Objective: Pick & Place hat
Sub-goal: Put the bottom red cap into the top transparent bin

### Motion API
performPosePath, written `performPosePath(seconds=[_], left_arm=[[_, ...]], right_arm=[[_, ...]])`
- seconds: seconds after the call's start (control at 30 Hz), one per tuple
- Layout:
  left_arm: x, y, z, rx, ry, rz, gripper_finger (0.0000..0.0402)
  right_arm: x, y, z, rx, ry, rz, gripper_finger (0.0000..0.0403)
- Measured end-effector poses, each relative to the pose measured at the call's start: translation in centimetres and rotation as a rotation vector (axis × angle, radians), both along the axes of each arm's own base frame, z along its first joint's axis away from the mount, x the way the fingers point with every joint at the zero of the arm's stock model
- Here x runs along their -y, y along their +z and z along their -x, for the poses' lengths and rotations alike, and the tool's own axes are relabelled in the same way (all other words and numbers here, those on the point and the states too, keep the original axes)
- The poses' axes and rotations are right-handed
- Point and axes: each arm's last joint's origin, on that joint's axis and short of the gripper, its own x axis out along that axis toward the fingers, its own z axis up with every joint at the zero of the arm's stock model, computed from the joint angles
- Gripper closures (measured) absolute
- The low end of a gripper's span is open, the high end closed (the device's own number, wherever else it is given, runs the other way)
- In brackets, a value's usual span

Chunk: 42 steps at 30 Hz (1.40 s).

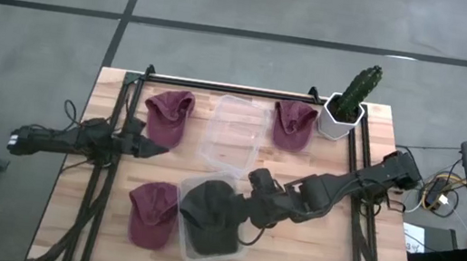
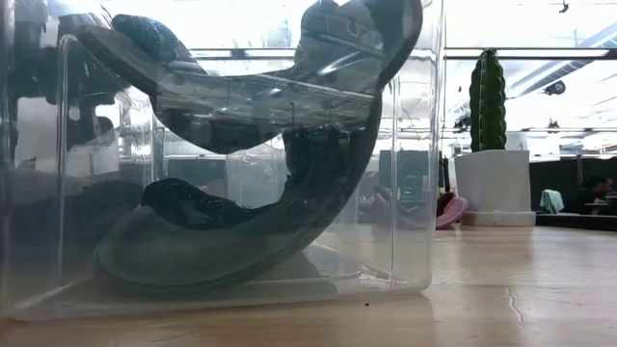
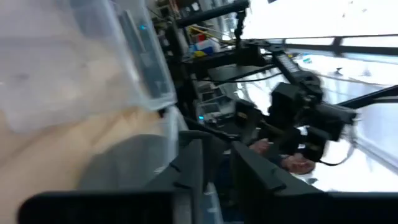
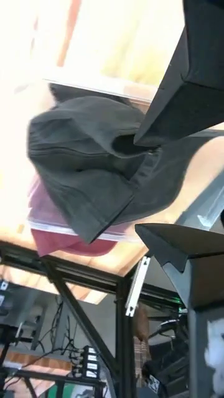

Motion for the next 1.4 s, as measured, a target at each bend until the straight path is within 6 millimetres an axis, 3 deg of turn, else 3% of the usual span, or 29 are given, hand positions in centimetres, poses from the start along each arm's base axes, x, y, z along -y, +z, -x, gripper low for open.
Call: performPosePath(seconds=[0.23, 0.43, 0.87, 1.1, 1.4], left_arm=[[0.1, 3.3, 0.8, 0.026, -0.032, 0.0, 0.0256], [0.2, 5.6, 2.1, -0.156, -0.038, -0.05, 0.0241], [0.5, 10.9, 5.4, -0.606, -0.09, 0.01, 0.0241], [0.8, 10.9, 4.1, -0.788, -0.152, 0.205, 0.0241], [1.1, 9.9, 0.6, -0.987, -0.246, 0.275, 0.0241]], right_arm=[[1.2, 0.9, 0.2, 0.035, -0.004, 0.125, 0.0195], [2.5, 1.1, -0.1, 0.027, 0.029, 0.217, 0.0195], [5.3, 1.1, -0.9, -0.014, 0.094, 0.355, 0.0195], [7.0, 1.2, -1.2, -0.038, 0.135, 0.437, 0.0195], [8.7, 1.9, -1.1, -0.059, 0.204, 0.544, 0.0195]])
